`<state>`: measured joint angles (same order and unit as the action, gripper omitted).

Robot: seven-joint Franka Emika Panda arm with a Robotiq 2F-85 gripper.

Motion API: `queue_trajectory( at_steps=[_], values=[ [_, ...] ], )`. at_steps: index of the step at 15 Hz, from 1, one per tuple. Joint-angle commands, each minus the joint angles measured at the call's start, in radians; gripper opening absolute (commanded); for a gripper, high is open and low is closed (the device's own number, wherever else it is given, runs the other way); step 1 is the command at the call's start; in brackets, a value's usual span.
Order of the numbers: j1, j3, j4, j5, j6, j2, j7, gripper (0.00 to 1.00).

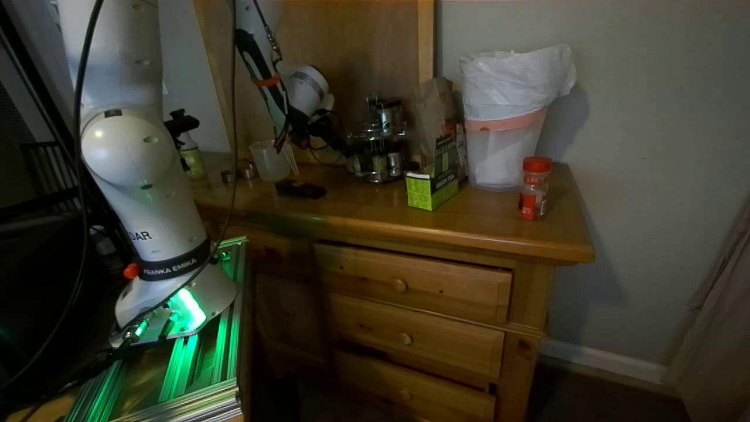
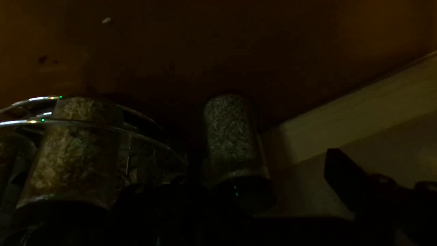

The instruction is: Move a spice bottle from the bottle rack to the top rack

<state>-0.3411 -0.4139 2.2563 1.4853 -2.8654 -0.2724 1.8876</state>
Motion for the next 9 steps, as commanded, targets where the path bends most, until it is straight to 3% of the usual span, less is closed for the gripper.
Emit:
queue_trajectory(
  at_steps=[1,4,5,7,9],
  values=[
    [-0.016,0.018,-0.059,0.114,0.015,-0.059,0.127,0.89],
    [-0.017,0.019,-0.072,0.158,0.041,-0.072,0.174,0.83],
    [-0.017,0.017,-0.075,0.17,0.052,-0.073,0.183,0.6],
    [-0.02,0.014,-0.076,0.179,0.08,-0.074,0.189,0.56],
    [-0.022,0.01,-0.074,0.186,0.099,-0.07,0.188,0.4]
  ],
)
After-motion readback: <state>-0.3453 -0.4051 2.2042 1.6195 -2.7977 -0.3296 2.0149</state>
